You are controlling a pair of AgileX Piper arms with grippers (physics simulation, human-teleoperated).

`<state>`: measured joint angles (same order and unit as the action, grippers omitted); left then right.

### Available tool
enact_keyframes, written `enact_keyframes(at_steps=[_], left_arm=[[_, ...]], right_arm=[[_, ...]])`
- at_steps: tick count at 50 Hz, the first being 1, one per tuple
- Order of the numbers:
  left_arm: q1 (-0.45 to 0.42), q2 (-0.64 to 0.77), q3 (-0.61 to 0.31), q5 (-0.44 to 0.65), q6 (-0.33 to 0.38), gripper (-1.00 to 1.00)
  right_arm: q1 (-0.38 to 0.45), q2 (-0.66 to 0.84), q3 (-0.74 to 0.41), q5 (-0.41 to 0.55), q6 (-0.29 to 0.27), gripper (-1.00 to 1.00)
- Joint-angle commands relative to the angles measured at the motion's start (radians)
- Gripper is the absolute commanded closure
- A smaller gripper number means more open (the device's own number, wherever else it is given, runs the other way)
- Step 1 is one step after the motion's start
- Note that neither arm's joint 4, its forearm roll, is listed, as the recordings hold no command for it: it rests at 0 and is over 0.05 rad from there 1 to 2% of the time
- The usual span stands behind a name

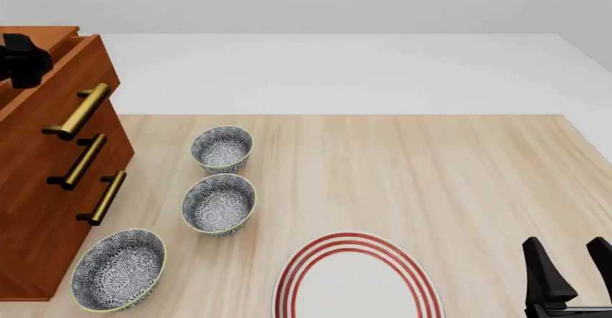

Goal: Open the top drawer of the cabinet.

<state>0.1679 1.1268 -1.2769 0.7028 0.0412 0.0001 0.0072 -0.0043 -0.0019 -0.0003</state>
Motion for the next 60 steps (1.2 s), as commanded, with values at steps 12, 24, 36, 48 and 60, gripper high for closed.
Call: enact_keyframes(at_steps=[12, 24, 36, 48, 60], left_arm=[[0.015, 0.019, 0.018, -0.015, 0.0, -1.0], [0.013, 0.02, 0.04, -0.029, 0.002, -1.0], [0.006, 0.018, 0.077, -0.052, 0.002, -1.0], [0.021, 0.024, 0.103, -0.077, 0.01, -1.0], [0.029, 0.038, 0.113, -0.092, 0.005, -1.0]], right_arm=[[0.0, 0.0, 0.0, 0.0, 0.0, -1.0], [0.0, 0.0, 0.0, 0.0, 0.0, -1.0], [0.0, 0.0, 0.0, 0.0, 0.0, -1.0], [0.0, 0.0, 0.0, 0.0, 0.0, -1.0], [0.0, 0.0, 0.0, 0.0, 0.0, -1.0]])
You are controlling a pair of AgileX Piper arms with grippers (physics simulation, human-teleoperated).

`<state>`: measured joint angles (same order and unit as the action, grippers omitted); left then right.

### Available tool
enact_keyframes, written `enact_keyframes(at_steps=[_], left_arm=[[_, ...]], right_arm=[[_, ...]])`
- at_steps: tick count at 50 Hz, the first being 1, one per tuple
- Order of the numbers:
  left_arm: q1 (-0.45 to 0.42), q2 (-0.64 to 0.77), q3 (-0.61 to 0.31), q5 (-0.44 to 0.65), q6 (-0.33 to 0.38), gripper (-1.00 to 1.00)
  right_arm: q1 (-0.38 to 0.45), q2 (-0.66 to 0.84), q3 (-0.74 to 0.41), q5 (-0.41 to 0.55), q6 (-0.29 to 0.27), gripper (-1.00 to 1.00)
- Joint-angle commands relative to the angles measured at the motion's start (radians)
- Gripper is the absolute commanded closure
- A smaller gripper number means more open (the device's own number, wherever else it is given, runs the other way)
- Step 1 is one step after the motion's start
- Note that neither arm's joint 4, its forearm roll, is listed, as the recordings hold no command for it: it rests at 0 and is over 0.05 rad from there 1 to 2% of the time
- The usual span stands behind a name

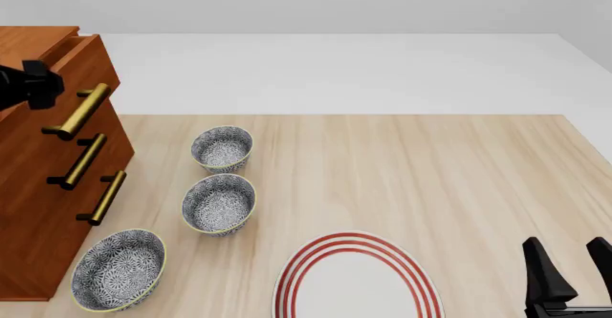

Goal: Open the top drawer of the cabinet.

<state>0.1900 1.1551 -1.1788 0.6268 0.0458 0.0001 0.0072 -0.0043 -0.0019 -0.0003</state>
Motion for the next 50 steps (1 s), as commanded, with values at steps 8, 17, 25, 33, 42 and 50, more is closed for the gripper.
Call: enact_keyframes(at_steps=[8, 17, 25, 33, 42, 50], left_arm=[[0.017, 0.022, 0.02, -0.032, 0.006, -1.0], [0.011, 0.029, 0.036, -0.042, 0.007, -1.0], [0.005, 0.038, 0.045, -0.051, 0.007, -1.0], [0.002, 0.048, 0.052, -0.063, 0.006, -1.0], [0.0, 0.058, 0.065, -0.077, 0.001, -1.0], [-0.001, 0.061, 0.072, -0.082, -0.008, -1.0]], right_arm=[[0.0, 0.0, 0.0, 0.0, 0.0, -1.0], [0.0, 0.0, 0.0, 0.0, 0.0, -1.0], [0.0, 0.0, 0.0, 0.0, 0.0, -1.0], [0.0, 0.0, 0.0, 0.0, 0.0, -1.0], [0.0, 0.0, 0.0, 0.0, 0.0, -1.0], [0.0, 0.0, 0.0, 0.0, 0.0, -1.0]])
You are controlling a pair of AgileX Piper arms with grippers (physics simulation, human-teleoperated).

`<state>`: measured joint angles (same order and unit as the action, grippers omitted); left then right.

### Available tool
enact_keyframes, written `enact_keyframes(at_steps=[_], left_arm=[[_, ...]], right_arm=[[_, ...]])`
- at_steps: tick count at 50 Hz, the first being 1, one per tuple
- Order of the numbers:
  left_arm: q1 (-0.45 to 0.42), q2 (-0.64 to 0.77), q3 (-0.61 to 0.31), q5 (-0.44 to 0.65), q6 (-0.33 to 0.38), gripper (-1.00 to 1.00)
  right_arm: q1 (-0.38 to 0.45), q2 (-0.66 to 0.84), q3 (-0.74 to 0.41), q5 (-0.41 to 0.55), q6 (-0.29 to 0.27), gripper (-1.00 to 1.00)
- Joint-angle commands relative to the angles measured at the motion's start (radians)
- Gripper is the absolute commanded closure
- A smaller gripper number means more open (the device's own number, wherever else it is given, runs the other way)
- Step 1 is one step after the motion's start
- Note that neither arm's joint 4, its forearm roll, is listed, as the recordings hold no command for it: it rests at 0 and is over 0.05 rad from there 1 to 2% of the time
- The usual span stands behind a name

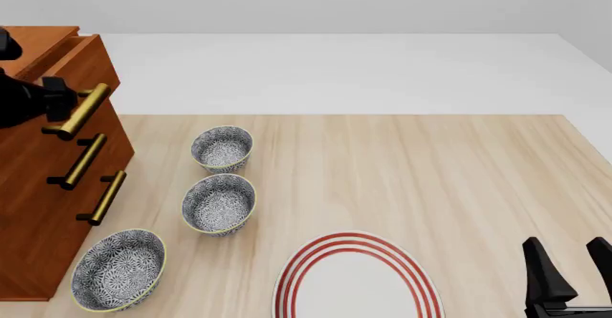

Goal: Open the top drawer of the cabinet.

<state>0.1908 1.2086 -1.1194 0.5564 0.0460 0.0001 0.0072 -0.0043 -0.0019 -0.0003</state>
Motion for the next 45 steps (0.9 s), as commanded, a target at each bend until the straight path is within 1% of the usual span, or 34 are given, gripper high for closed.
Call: enact_keyframes(at_steps=[1, 9, 18, 40, 45], left_arm=[[-0.001, 0.006, 0.014, -0.012, -0.009, -1.0], [0.002, 0.01, 0.022, -0.018, -0.009, -1.0], [-0.015, 0.011, 0.07, -0.035, -0.012, -1.0], [-0.02, 0.012, 0.105, -0.049, -0.027, -1.0], [-0.027, 0.01, 0.13, -0.058, -0.031, -1.0]], right_arm=[[0.0, 0.0, 0.0, 0.0, 0.0, -1.0], [0.0, 0.0, 0.0, 0.0, 0.0, -1.0], [0.0, 0.0, 0.0, 0.0, 0.0, -1.0], [0.0, 0.0, 0.0, 0.0, 0.0, -1.0], [0.0, 0.0, 0.0, 0.0, 0.0, -1.0]])
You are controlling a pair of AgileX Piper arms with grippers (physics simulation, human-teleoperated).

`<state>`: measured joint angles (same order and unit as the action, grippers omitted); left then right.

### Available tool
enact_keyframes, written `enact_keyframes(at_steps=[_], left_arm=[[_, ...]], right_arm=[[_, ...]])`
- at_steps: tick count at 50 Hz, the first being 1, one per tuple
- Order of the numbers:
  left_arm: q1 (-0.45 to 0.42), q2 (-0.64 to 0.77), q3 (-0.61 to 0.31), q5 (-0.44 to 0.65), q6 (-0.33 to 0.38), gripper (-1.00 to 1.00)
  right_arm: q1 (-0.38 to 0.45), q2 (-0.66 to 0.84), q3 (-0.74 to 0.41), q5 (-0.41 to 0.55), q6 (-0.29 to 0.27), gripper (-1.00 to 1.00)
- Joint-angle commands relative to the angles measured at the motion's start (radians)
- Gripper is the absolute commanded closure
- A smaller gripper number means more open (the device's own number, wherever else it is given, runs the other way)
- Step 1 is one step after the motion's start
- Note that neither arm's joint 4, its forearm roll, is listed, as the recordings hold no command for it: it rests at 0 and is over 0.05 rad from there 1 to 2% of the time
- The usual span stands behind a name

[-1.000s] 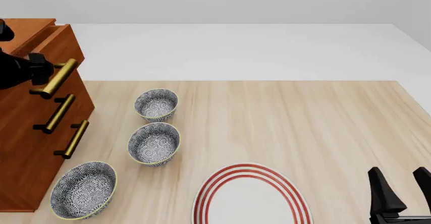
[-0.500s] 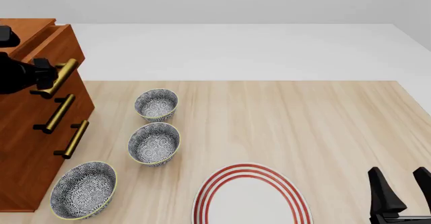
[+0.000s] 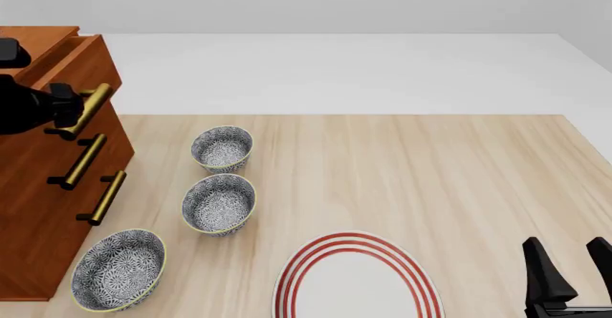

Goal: Open the top drawer of the cabinet.

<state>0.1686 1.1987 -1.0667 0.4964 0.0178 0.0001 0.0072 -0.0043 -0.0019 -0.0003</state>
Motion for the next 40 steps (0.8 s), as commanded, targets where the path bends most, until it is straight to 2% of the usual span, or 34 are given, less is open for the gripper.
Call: enact_keyframes(at_steps=[1, 15, 32, 40], left_arm=[[-0.006, 0.022, 0.084, -0.002, -0.009, -1.0], [-0.001, 0.036, 0.132, -0.031, -0.03, -1.0], [-0.031, 0.046, 0.196, -0.063, -0.072, -1.0], [-0.048, 0.064, 0.202, -0.066, -0.07, -1.0]], right_arm=[[0.0, 0.0, 0.0, 0.0, 0.0, -1.0], [0.0, 0.0, 0.0, 0.0, 0.0, -1.0], [0.0, 0.0, 0.0, 0.0, 0.0, -1.0], [0.0, 0.0, 0.0, 0.0, 0.0, -1.0]])
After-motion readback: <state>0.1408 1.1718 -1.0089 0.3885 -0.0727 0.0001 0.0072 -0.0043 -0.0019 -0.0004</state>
